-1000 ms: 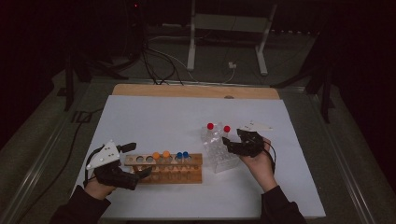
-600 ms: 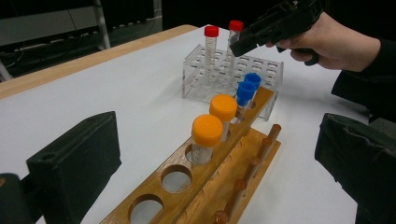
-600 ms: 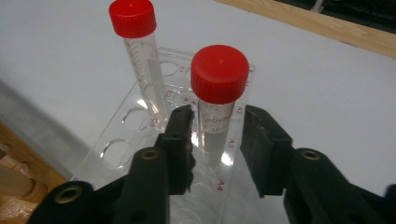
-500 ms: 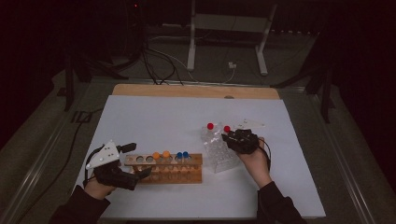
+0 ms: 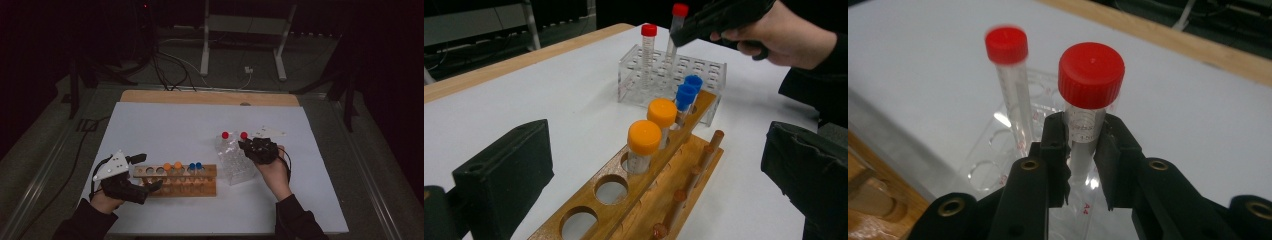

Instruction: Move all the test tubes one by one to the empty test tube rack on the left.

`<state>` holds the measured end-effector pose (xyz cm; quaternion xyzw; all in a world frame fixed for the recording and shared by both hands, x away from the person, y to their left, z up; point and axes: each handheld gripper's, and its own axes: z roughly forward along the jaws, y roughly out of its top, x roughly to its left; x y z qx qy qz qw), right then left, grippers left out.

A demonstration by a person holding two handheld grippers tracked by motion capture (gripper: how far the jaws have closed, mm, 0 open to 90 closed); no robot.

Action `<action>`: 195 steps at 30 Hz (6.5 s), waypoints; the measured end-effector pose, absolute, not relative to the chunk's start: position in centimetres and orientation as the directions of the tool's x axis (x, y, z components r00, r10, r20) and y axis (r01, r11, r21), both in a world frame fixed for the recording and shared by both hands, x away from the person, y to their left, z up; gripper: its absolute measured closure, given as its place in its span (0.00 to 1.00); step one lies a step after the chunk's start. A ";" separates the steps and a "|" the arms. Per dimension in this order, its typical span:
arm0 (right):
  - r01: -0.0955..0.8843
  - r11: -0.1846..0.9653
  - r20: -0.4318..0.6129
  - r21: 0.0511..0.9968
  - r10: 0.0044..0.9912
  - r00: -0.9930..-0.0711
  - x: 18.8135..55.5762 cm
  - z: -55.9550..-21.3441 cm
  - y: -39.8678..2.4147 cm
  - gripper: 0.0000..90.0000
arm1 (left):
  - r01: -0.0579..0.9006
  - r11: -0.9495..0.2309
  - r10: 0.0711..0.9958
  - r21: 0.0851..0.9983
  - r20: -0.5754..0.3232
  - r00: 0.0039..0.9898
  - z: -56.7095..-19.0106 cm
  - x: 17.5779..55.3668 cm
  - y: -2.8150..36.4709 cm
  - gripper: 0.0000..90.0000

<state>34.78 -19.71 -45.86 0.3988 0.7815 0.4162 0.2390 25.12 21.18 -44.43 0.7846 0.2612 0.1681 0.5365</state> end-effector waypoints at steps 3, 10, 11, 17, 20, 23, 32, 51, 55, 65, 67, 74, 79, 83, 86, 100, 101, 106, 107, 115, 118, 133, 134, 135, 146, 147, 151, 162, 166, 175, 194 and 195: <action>0.406 0.331 -0.049 0.852 0.822 -0.568 34.4 -45.2 -19.9 0.83 | 0.228 -0.295 0.588 0.928 -0.012 0.809 -44.4 25.1 21.1 0.01; 0.367 0.315 -0.061 0.875 0.824 -0.563 33.4 -43.4 -20.3 0.83 | 0.230 -0.283 0.586 0.931 -0.022 0.810 -44.3 25.1 21.2 0.01; 0.361 0.313 -0.063 0.878 0.824 -0.563 33.2 -43.2 -20.3 0.83 | 0.229 -0.285 0.589 0.931 -0.018 0.808 -44.3 25.1 21.2 0.01; 0.328 0.321 -0.086 0.889 0.819 -0.567 32.2 -42.0 -20.3 0.83 | 0.226 -0.289 0.587 0.930 -0.014 0.809 -44.3 25.0 21.2 0.01; 0.321 0.323 -0.087 0.890 0.814 -0.575 31.8 -41.6 -20.2 0.83 | 0.224 -0.290 0.585 0.930 -0.013 0.811 -44.2 25.0 21.2 0.01; 0.308 0.328 -0.095 0.893 0.806 -0.585 31.3 -41.1 -20.0 0.83 | 0.223 -0.288 0.584 0.931 -0.014 0.812 -44.2 24.9 21.1 0.01; 0.301 0.354 -0.094 0.886 0.771 -0.630 29.9 -40.4 -19.5 0.83 | 0.220 -0.290 0.579 0.931 -0.012 0.815 -43.9 24.8 21.0 0.01; 0.309 0.406 -0.050 0.860 0.669 -0.742 26.9 -41.0 -17.6 0.83 | 0.224 -0.296 0.562 0.929 -0.020 0.827 -43.1 24.0 19.8 0.01; 0.313 0.434 -0.049 0.845 0.645 -0.763 26.5 -41.7 -16.8 0.83 | 0.217 -0.300 0.557 0.929 -0.015 0.831 -43.0 23.8 19.6 0.01; 0.313 0.508 -0.035 0.803 0.564 -0.825 24.8 -43.8 -14.4 0.83 | 0.217 -0.301 0.538 0.929 -0.022 0.843 -42.7 23.3 18.9 0.01; 0.312 0.512 -0.028 0.800 0.552 -0.833 24.6 -44.0 -14.1 0.83 | 0.209 -0.302 0.533 0.930 -0.017 0.846 -42.6 23.2 18.7 0.01; 0.298 0.529 -0.019 0.794 0.512 -0.859 23.8 -44.6 -13.0 0.83 | 0.195 -0.305 0.503 0.932 -0.016 0.864 -42.3 22.4 17.6 0.02; 0.282 0.539 -0.026 0.794 0.494 -0.869 23.5 -44.7 -12.4 0.83 | 0.176 -0.308 0.474 0.935 -0.009 0.881 -42.2 21.5 16.3 0.05; 0.274 0.539 -0.025 0.796 0.483 -0.876 23.1 -44.7 -12.1 0.83 | 0.185 -0.295 0.456 0.937 -0.032 0.889 -42.1 21.2 15.3 0.07; 0.271 0.542 -0.022 0.795 0.472 -0.881 22.9 -44.7 -11.7 0.83 | 0.176 -0.285 0.462 0.942 -0.026 0.887 -42.2 20.9 14.7 0.11; 0.259 0.566 -0.023 0.782 0.442 -0.897 22.4 -45.1 -10.6 0.83 | 0.171 -0.291 0.436 0.941 -0.028 0.899 -42.8 21.2 13.4 0.36; 0.260 0.567 -0.022 0.782 0.442 -0.897 22.3 -45.1 -10.6 0.83 | 0.175 -0.294 0.434 0.940 -0.031 0.900 -42.9 21.3 13.2 0.36; 0.259 0.568 -0.022 0.781 0.440 -0.898 22.3 -45.1 -10.5 0.83 | 0.168 -0.317 0.428 0.933 -0.017 0.904 -43.4 21.4 12.6 0.44; 0.260 0.567 -0.021 0.781 0.440 -0.898 22.3 -45.0 -10.5 0.83 | 0.166 -0.319 0.422 0.933 -0.017 0.906 -43.5 21.5 12.5 0.47; 0.257 0.571 -0.021 0.780 0.435 -0.900 22.2 -45.0 -10.5 0.83 | 0.151 -0.340 0.397 0.928 -0.004 0.918 -44.1 21.8 11.8 0.62; 0.255 0.570 -0.022 0.781 0.434 -0.901 22.2 -45.0 -10.5 0.83 | 0.136 -0.344 0.386 0.929 0.008 0.923 -44.2 21.8 11.6 0.66; 0.248 0.576 -0.023 0.779 0.421 -0.907 21.9 -45.0 -10.2 0.83 | 0.114 -0.373 0.350 0.921 0.026 0.937 -44.7 22.1 11.2 0.77; 0.246 0.579 -0.026 0.777 0.420 -0.907 21.9 -45.0 -10.2 0.83 | 0.115 -0.373 0.350 0.921 0.025 0.937 -44.7 22.1 11.2 0.78; 0.246 0.579 -0.025 0.777 0.419 -0.908 21.9 -45.0 -10.2 0.83 | 0.115 -0.372 0.351 0.921 0.025 0.936 -44.7 22.1 11.1 0.78; 0.253 0.582 -0.023 0.773 0.424 -0.905 22.1 -45.2 -10.2 0.83 | 0.122 -0.389 0.361 0.913 0.030 0.932 -44.7 22.1 11.0 0.80; 0.251 0.581 -0.024 0.774 0.424 -0.906 22.1 -45.2 -10.2 0.83 | 0.125 -0.388 0.362 0.913 0.025 0.932 -44.7 22.1 11.0 0.80; 0.252 0.569 -0.017 0.783 0.424 -0.906 22.1 -45.3 -10.2 0.83 | 0.131 -0.387 0.362 0.913 0.020 0.932 -44.6 22.2 11.1 0.80; 0.247 0.549 -0.040 0.798 0.458 -0.888 22.2 -45.1 -10.6 0.62 | 0.116 -0.386 0.382 0.915 0.044 0.923 -43.9 22.2 11.9 0.80; 0.252 0.544 -0.045 0.800 0.474 -0.879 22.4 -45.0 -10.9 0.55 | 0.113 -0.384 0.396 0.916 0.053 0.917 -43.5 22.2 12.4 0.80; 0.259 0.483 -0.037 0.836 0.522 -0.852 22.8 -43.9 -12.3 0.42 | 0.109 -0.368 0.443 0.923 0.071 0.894 -41.7 22.1 14.7 0.80; 0.304 0.382 0.005 0.873 0.616 -0.788 23.7 -42.8 -14.0 0.03 | 0.101 -0.325 0.556 0.940 0.104 0.825 -38.7 22.1 18.4 0.80; 0.310 0.372 0.023 0.875 0.607 -0.794 23.7 -42.7 -14.1 0.03 | 0.101 -0.323 0.566 0.941 0.107 0.817 -38.6 22.1 18.5 0.80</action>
